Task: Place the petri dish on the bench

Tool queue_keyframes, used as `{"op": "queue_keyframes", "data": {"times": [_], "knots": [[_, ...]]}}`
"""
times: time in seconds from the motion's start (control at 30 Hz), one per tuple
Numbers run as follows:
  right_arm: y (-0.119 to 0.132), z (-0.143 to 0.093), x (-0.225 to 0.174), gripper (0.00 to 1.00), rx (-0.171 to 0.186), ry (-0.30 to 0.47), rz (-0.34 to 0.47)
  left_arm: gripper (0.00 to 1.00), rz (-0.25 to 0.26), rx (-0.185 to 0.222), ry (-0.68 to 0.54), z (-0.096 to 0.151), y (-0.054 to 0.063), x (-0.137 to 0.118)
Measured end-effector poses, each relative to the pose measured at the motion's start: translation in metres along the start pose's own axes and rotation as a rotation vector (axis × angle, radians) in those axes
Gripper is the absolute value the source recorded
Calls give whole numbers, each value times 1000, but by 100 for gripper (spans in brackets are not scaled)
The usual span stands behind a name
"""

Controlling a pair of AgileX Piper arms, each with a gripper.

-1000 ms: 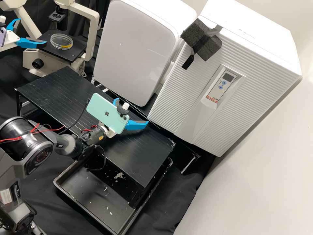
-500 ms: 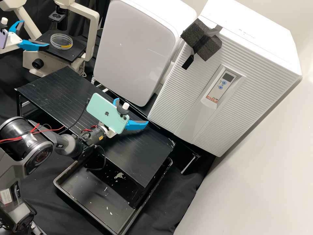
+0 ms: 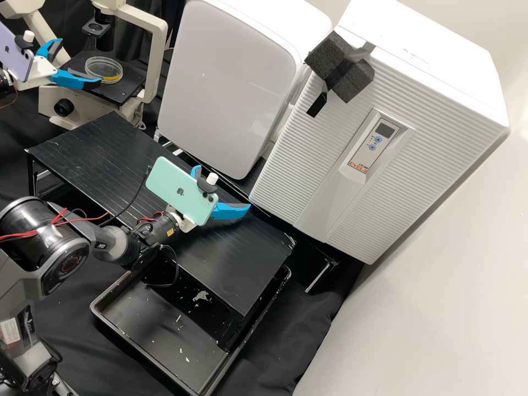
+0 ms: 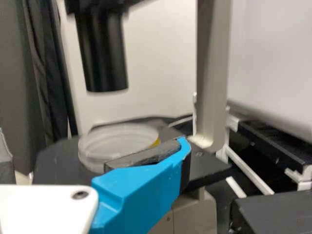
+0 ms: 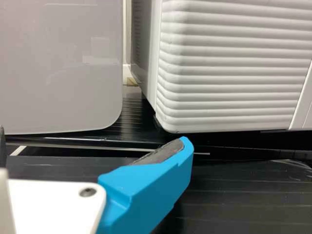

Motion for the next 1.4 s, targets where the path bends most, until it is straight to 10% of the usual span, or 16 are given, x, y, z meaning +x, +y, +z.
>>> {"op": "queue_keyframes", "data": {"times": [1.4], "knots": [[0,0,0,100,0,0,0,100,-37,-148,-31,-5,-11,48]]}}
